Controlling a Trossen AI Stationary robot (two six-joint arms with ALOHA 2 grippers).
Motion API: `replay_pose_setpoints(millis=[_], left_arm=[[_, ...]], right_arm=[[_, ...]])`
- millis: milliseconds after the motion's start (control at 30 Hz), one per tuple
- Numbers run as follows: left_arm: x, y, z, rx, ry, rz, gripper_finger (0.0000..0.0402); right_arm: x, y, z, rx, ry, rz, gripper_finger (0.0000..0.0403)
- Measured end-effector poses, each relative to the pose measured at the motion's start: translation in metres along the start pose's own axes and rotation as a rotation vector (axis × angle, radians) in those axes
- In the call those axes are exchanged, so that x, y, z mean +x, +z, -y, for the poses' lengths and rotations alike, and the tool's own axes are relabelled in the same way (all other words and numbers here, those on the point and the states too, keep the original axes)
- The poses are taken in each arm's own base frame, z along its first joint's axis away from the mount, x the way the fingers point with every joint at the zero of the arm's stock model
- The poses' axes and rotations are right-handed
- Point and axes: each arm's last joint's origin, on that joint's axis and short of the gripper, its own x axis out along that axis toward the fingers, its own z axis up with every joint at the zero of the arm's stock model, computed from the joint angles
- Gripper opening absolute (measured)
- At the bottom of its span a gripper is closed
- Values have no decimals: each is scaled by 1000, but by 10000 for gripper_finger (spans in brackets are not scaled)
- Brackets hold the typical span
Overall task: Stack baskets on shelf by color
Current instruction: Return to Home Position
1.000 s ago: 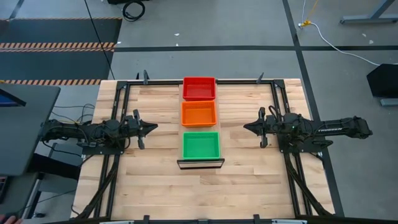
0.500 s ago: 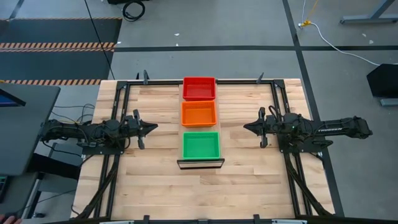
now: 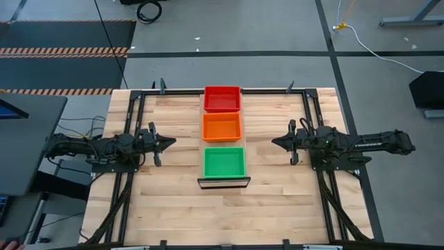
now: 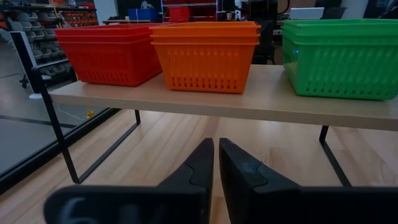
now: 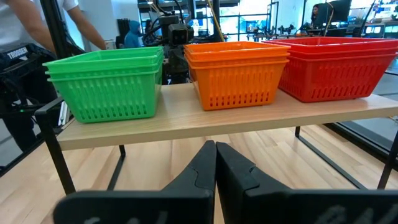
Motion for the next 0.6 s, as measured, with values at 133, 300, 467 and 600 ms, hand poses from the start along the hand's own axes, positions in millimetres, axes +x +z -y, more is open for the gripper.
replay_pose_setpoints(millis=[133, 300, 467, 600], left_arm=[[0, 0, 0, 0, 0, 0, 26], [0, 0, 0, 0, -1, 0, 25], [0, 0, 0, 0, 0, 0, 33], [0, 0, 0, 0, 0, 0, 36]], right_arm=[[0, 0, 0, 0, 0, 0, 11], [0, 0, 0, 0, 0, 0, 11], [0, 0, 0, 0, 0, 0, 11], [0, 0, 0, 0, 0, 0, 11]])
